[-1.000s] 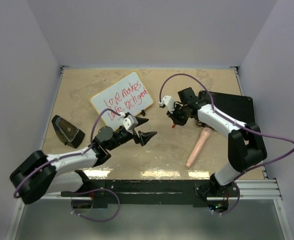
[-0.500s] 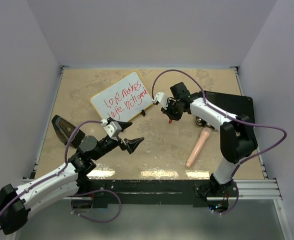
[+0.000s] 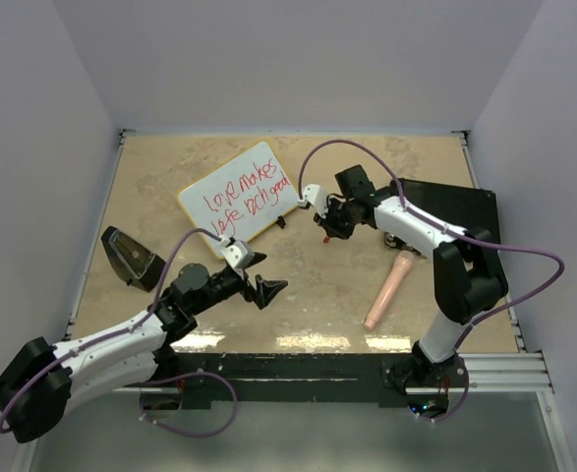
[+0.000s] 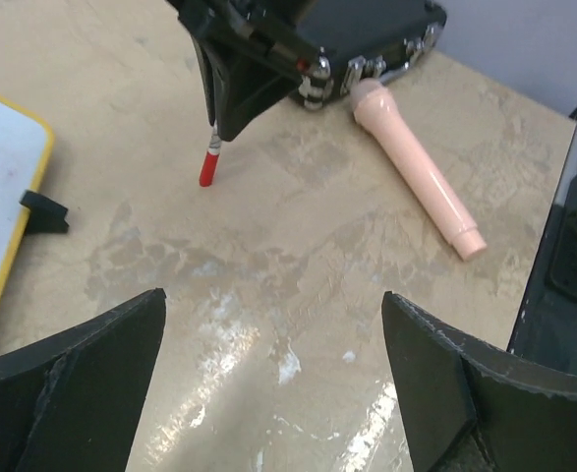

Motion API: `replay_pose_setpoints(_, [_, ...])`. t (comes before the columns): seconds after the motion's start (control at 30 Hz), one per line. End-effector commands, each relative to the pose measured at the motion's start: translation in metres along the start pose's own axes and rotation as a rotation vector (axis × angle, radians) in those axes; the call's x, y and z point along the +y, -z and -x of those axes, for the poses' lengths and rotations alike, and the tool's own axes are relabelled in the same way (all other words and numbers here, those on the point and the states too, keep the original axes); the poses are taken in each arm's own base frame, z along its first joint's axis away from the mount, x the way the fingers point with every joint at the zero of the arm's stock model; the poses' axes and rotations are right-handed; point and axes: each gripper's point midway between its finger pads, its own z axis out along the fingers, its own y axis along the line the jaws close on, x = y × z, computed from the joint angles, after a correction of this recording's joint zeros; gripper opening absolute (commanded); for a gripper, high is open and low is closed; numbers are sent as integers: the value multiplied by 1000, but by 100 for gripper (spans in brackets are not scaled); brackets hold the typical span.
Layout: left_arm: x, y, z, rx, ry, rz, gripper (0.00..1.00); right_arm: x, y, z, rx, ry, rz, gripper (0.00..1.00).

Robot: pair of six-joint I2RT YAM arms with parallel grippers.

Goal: Write a sentence on the whiteboard
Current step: Close the whiteboard marker at the center of the board, then place the whiteboard marker at the center of the board.

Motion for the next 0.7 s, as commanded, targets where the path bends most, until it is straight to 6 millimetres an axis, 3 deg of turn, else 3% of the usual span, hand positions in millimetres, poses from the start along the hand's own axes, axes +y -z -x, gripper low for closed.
replay_pose_setpoints(0.0, [-13,-11,0,-14,-56,-98,95,77,2,-32,44,-36,308,0])
replay_pose_setpoints(0.3, [-9,-30,-40,60,-86,-132,94,95,29,4,-161,70,389,0])
replay_pose_setpoints(0.5, [-13,-39,-39,-14,-158,-184,94,112,51,21,-269,135,456,0])
replay_pose_setpoints(0.67, [-19,-57,-53,10,-187,-229,93,121,60,28,-317,153,498,0])
